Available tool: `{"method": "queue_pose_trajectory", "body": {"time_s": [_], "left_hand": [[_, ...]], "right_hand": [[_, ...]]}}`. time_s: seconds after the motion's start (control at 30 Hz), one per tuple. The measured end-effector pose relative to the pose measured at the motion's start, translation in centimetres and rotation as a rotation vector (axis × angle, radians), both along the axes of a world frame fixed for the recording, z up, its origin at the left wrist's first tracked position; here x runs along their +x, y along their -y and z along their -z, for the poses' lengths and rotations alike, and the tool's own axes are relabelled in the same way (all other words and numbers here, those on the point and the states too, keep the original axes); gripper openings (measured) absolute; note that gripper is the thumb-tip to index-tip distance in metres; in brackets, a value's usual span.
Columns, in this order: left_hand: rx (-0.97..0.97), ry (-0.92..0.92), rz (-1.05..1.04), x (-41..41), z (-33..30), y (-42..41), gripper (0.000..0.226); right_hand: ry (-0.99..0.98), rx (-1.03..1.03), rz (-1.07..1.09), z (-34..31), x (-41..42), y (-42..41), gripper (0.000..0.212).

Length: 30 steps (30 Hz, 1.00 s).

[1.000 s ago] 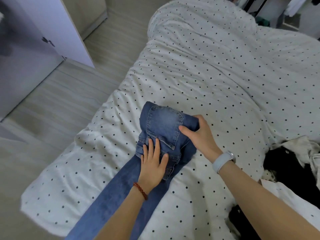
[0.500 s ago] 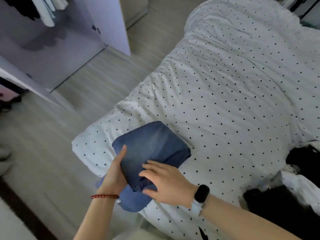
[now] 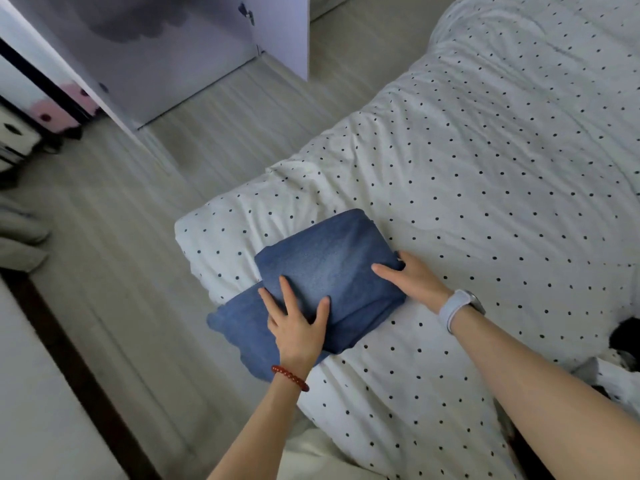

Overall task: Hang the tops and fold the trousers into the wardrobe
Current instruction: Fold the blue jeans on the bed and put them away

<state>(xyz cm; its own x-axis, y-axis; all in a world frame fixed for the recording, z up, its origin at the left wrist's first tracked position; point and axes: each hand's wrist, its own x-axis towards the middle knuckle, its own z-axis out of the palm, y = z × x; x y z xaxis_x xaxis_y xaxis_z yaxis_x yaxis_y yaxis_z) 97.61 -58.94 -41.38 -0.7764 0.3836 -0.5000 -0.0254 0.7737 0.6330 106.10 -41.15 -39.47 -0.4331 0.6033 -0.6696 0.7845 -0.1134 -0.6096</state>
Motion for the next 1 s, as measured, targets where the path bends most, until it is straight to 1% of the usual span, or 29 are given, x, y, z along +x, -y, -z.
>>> {"method": "queue_pose_trajectory", "body": {"time_s": [0.07,0.1,0.2,0.3,0.4,0.47,0.5,0.57,0.63,0.7,0.77,0.83,0.87,0.93,0.97,1.0], "left_hand": [[-0.015,0.025,0.005,-0.2,0.2,0.3,0.091],[-0.019,0.035,0.004,-0.4,0.1,0.2,0.093],[0.012,0.051,-0.02,-0.6,-0.3,0.3,0.095],[0.006,0.002,0.037,-0.8,-0.3,1.0,0.096],[-0.101,-0.161,0.244,-2.0,-1.5,0.6,0.103],[-0.114,-0.293,0.406,-3.3,-3.0,-0.7,0.104],[-0.085,-0.379,0.489,-3.7,-4.0,-1.6,0.101],[0.042,-0.558,0.653,-3.7,-5.5,-4.2,0.09],[0.163,-0.66,0.796,-2.6,-6.3,-7.0,0.078],[0.23,-0.657,0.862,-1.0,-7.1,-10.2,0.072],[0.288,-0.634,0.885,0.1,-7.2,-13.1,0.069],[0.236,-0.606,1.018,1.4,-6.3,-15.4,0.066],[0.179,-0.614,1.112,2.0,-5.6,-16.2,0.066],[-0.007,-0.565,1.328,3.2,-3.1,-16.8,0.075],[-0.093,-0.508,1.427,3.8,-1.9,-16.9,0.08],[-0.122,-0.475,1.443,3.9,-1.2,-16.3,0.079]], "right_hand": [[-0.025,0.022,-0.027,-0.9,-0.4,0.3,0.021],[-0.031,0.083,-0.045,-1.4,-0.7,0.5,0.02],[-0.039,0.292,-0.094,-2.6,-1.3,1.6,0.025],[-0.065,0.295,-0.16,-3.8,-1.0,2.2,0.02],[-0.105,0.275,-0.191,-5.6,-0.3,1.5,0.021],[-0.131,0.27,-0.201,-7.2,0.1,0.1,0.016],[-0.144,0.262,-0.205,-8.1,0.5,-0.9,0.013],[-0.161,0.253,-0.208,-10.2,1.3,-3.4,0.013],[-0.17,0.267,-0.226,-12.2,2.2,-5.9,0.012],[-0.153,0.303,-0.227,-13.9,3.2,-9.0,0.01],[-0.135,0.351,-0.223,-14.8,4.1,-12.1,0.007],[-0.086,0.425,-0.188,-14.2,5.3,-15.5,0.005],[-0.027,0.462,-0.157,-13.2,6.1,-17.0,0.012],[0.15,0.463,-0.13,-10.1,7.4,-18.5,0.04],[0.249,0.433,-0.1,-8.3,8.2,-18.6,0.053],[0.318,0.403,-0.044,-6.6,8.4,-17.7,0.065]]}}
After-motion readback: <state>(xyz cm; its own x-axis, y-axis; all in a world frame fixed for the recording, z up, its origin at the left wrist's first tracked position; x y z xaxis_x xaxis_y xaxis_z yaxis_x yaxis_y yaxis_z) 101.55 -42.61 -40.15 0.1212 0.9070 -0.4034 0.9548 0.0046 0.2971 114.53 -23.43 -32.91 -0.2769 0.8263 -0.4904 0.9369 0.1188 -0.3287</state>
